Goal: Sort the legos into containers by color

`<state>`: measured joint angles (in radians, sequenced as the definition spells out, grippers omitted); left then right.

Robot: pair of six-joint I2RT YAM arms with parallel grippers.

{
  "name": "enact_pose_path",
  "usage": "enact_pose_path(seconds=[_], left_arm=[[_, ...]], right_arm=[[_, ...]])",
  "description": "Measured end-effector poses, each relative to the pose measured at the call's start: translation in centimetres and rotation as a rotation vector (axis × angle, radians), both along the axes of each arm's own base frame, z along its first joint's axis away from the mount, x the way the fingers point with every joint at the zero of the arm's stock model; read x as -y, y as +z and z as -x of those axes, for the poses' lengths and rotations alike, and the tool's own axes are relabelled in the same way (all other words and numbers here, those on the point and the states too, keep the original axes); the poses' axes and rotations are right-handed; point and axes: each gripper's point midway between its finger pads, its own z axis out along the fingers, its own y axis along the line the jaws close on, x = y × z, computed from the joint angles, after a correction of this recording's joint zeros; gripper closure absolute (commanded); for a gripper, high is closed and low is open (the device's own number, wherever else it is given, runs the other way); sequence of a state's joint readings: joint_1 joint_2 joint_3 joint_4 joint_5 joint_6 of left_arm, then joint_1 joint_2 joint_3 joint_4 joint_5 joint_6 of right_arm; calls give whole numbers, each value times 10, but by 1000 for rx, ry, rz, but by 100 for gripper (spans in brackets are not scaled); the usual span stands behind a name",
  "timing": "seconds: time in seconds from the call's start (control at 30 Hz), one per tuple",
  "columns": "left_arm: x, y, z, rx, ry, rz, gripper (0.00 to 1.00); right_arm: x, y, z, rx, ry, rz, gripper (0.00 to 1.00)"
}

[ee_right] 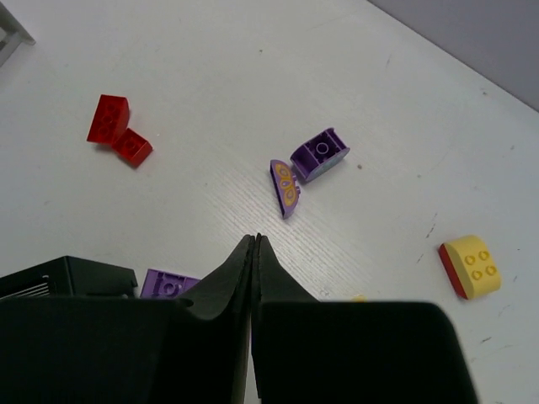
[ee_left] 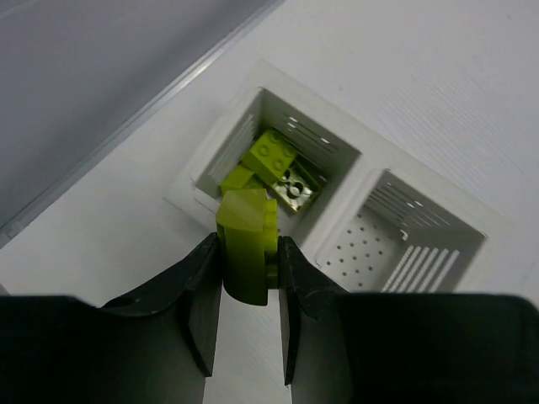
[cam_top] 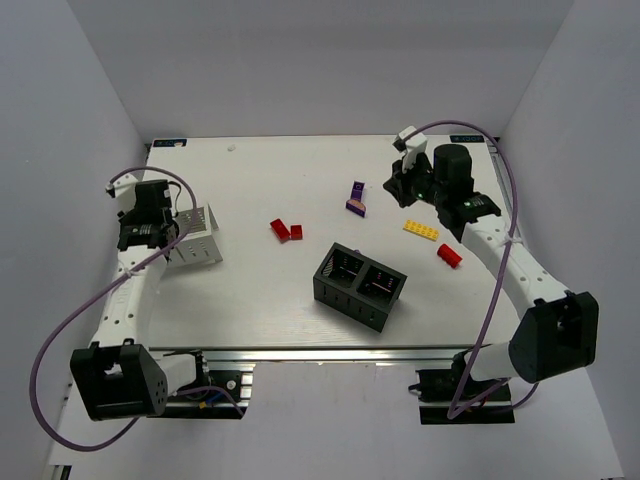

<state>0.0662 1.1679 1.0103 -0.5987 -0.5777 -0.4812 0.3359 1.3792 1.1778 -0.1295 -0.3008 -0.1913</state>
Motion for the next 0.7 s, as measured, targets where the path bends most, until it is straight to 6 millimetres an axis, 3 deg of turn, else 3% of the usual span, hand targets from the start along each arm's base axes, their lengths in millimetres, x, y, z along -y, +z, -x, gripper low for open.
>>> enact_pose_path(seconds=[0.13,0.33,0.63,0.7], left_arm=[[-22,-12,3,-18,83,-3,100],[-39,-39,-14,-59,129,21,99],[-30,-50,-26,-63,68,82,89],[-28,-50,-26,-58,54,88,76]], right_arm=[[4,-6,9,-13,15,-9,100],[7,4,18,12,39,-33,100],[9,5,20,10,60,-48,100],[9,6,20,10,66,-51,100]])
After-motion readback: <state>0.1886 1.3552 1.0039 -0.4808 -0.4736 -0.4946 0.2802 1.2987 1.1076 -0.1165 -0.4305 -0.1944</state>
